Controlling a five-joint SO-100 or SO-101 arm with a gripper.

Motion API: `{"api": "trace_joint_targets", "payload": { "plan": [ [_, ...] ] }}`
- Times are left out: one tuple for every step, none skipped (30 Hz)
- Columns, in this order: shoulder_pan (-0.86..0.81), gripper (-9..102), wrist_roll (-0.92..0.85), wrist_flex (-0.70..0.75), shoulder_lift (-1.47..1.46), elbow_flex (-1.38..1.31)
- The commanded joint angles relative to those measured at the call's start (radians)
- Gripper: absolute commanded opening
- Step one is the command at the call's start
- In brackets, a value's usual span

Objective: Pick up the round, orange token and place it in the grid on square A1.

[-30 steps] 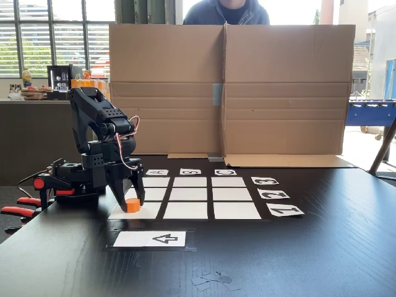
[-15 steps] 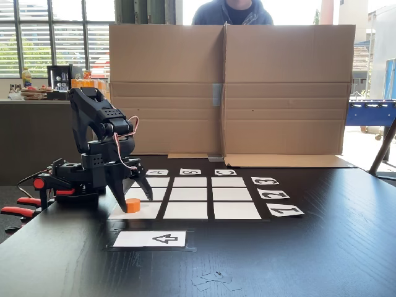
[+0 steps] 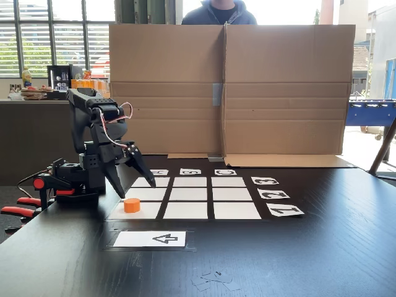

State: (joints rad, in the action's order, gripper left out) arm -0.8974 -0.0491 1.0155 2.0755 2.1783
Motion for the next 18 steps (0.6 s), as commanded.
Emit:
{"api": "trace_joint_targets", "payload": {
  "plan": [
    [-0.060,35,0.014,0.031,0.101,-0.052],
    [-0.078,35,0.017,0.035,0.127,-0.052],
    [-0.100,35,0.021,0.046,0.152,-0.052],
    [-0.121,35,0.025,0.060,0.178,-0.052],
    [-0.144,35,0.025,0.075,0.202,-0.052],
    [-0.166,35,0.025,0.094,0.229,-0.052],
    [-0.189,34,0.025,0.120,0.255,-0.052],
    [-0.212,34,0.025,0.143,0.279,-0.052],
    [-0.238,33,0.025,0.164,0.302,-0.052],
    [-0.261,32,0.025,0.186,0.328,-0.052],
    [-0.285,32,0.025,0.207,0.353,-0.052],
    [-0.310,31,0.025,0.227,0.380,-0.049],
    [-0.334,29,0.025,0.245,0.407,-0.044],
    [-0.359,28,0.021,0.268,0.431,-0.041],
    [-0.383,26,0.021,0.291,0.456,-0.038],
    [-0.405,25,0.020,0.311,0.482,-0.034],
    [-0.430,25,0.017,0.328,0.505,-0.028],
    [-0.454,24,0.015,0.339,0.529,-0.017]
  ]
}}
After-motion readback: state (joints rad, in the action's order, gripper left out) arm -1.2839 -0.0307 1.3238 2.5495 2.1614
